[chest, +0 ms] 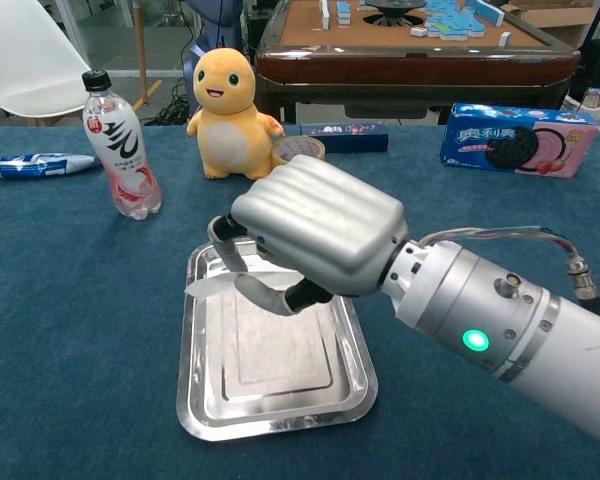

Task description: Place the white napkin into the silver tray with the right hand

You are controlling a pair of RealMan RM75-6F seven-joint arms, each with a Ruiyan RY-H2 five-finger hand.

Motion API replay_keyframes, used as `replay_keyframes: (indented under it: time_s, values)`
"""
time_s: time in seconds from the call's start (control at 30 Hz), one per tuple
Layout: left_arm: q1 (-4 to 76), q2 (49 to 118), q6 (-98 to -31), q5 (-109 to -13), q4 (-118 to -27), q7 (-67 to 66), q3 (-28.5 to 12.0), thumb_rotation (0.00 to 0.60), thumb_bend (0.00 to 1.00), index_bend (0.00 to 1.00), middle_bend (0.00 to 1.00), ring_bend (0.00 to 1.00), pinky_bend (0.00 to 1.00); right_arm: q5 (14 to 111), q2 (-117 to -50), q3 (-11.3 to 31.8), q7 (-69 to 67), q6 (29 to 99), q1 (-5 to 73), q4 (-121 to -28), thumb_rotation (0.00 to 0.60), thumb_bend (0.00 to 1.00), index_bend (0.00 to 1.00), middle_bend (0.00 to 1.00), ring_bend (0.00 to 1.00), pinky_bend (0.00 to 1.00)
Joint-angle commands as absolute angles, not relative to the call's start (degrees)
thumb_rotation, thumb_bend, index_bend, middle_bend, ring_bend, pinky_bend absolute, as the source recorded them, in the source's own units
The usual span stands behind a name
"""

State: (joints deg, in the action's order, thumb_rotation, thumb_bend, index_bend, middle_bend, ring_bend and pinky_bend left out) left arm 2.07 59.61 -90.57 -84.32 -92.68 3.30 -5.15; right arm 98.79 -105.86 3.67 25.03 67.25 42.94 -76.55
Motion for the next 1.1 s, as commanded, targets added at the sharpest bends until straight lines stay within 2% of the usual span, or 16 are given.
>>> replay_keyframes:
  time_s: [0.03,0.5,0.83,1.1]
  values:
    - [2.1,59.6,-90.6,-84.3,-92.7,3.3,-5.1,0.6,0.22,0.28,0.27,0.21,0.42,99.1,-105.9,3.4,23.4,67.2,43.1,-75.4,0.6,0.48,0.62,1.0,1.0,1.0]
    - [2.1,59.6,-90.5,-84.3,-92.8,3.2,-5.1,0.6,0.22,0.28,0.27,0.21,0.42,99.1,-106.5,3.2,20.9,67.7,43.0,-71.8,0.6,0.47,0.62,1.0,1.0,1.0]
    - [2.1,59.6,-90.3,-84.3,-92.9,3.2,-5.1,0.6,0.22,0.28,0.27,0.21,0.42,98.5,-107.2,3.4,21.0,68.2,42.3,-73.2,0.6,0.36,0.62,1.0,1.0,1.0]
    - [2.1,59.5,-90.1,-84.4,-92.9,3.2,-5.0,0.6,0.22,0.28,0.27,0.21,0.42,98.3,-109.8,3.4,19.5,69.1,42.0,-71.3,0.6,0.35,0.62,1.0,1.0,1.0]
